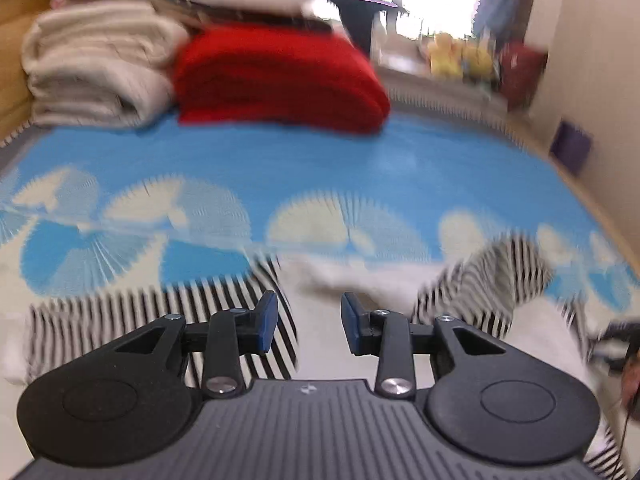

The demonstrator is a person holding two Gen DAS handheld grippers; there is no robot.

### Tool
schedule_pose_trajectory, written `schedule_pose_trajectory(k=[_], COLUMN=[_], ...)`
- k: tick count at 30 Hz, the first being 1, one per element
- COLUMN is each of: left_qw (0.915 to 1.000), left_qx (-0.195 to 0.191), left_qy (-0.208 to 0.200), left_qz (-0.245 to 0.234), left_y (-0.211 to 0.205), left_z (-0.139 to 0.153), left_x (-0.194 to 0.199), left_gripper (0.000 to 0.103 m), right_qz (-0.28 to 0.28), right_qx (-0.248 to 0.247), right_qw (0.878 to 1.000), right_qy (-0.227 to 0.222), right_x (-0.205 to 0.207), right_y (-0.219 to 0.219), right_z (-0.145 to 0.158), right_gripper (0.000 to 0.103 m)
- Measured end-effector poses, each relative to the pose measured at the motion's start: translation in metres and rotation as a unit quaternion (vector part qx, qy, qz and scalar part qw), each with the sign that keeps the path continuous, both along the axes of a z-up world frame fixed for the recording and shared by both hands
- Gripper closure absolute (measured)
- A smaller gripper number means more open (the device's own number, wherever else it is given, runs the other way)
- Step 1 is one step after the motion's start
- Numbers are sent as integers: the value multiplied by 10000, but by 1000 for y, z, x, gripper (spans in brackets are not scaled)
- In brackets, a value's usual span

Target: Fold small clothes

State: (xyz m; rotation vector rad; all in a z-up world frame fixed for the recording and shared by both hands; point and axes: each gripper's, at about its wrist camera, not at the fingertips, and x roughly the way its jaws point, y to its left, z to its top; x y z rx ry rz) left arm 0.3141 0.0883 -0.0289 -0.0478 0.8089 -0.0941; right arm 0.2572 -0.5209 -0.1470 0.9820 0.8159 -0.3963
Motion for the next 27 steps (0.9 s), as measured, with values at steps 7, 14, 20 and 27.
schedule_pose_trajectory(k=[7, 14, 20, 27], left_qw=[9994, 9981, 9948, 9923], left_qx=[289, 423, 389, 354], left_qy=[172, 361, 715, 921], left_qz=[-49, -273, -616, -746], left_y=[-26, -35, -49, -57], left_z=[-24, -41, -65, -82], left_x=[25, 35, 41, 41], left_gripper=[65, 65, 65, 65], right_qz=[-36, -1671, -2007, -2382], right_qx=[-917, -2250, -1622, -2767], right_qw=[9935, 9598, 9628, 9217], right_qy=[-673, -168, 808, 1309], right_x=[7, -50, -65, -61], right_y=[-34, -152, -179, -164], right_z=[46, 69, 13, 38], right_gripper=[98, 98, 96, 89])
